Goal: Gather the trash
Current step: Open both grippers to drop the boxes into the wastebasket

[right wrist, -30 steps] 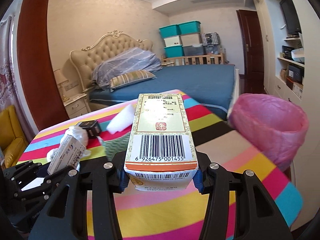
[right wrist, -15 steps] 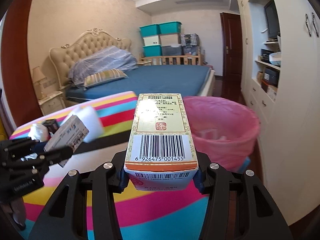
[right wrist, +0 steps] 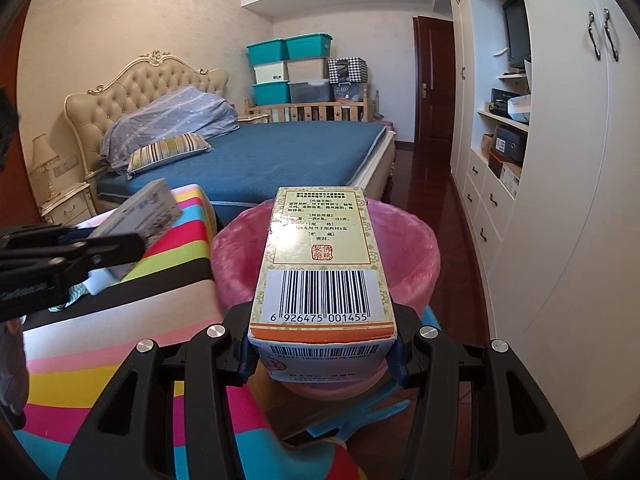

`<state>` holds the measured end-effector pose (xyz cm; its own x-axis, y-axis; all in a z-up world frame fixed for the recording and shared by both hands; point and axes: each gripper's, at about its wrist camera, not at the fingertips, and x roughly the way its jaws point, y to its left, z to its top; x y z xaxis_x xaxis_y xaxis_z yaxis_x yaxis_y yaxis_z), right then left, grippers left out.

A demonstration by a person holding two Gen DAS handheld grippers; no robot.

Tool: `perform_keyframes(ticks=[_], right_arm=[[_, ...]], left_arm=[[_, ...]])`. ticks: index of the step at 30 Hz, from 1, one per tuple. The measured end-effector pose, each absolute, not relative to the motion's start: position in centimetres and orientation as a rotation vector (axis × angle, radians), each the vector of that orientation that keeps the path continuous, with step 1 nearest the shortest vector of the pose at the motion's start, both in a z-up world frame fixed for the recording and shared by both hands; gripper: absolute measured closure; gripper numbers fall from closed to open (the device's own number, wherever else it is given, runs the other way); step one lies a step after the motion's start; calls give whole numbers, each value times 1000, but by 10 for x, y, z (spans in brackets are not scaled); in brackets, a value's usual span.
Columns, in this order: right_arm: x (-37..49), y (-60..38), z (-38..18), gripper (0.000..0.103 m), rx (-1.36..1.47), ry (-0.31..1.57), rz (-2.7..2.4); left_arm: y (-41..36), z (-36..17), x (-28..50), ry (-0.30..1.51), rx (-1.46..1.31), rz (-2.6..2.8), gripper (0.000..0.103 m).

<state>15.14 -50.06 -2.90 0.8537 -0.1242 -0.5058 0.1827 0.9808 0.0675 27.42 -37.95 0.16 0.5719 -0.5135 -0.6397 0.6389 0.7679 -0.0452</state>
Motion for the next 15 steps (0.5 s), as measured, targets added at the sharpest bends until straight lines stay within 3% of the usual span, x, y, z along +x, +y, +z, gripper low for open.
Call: perform_keyframes(ticks=[15], right_arm=[[195, -543, -33, 54, 142, 551, -190]], left_arm=[[-456, -6, 340, 777, 188, -665, 74]])
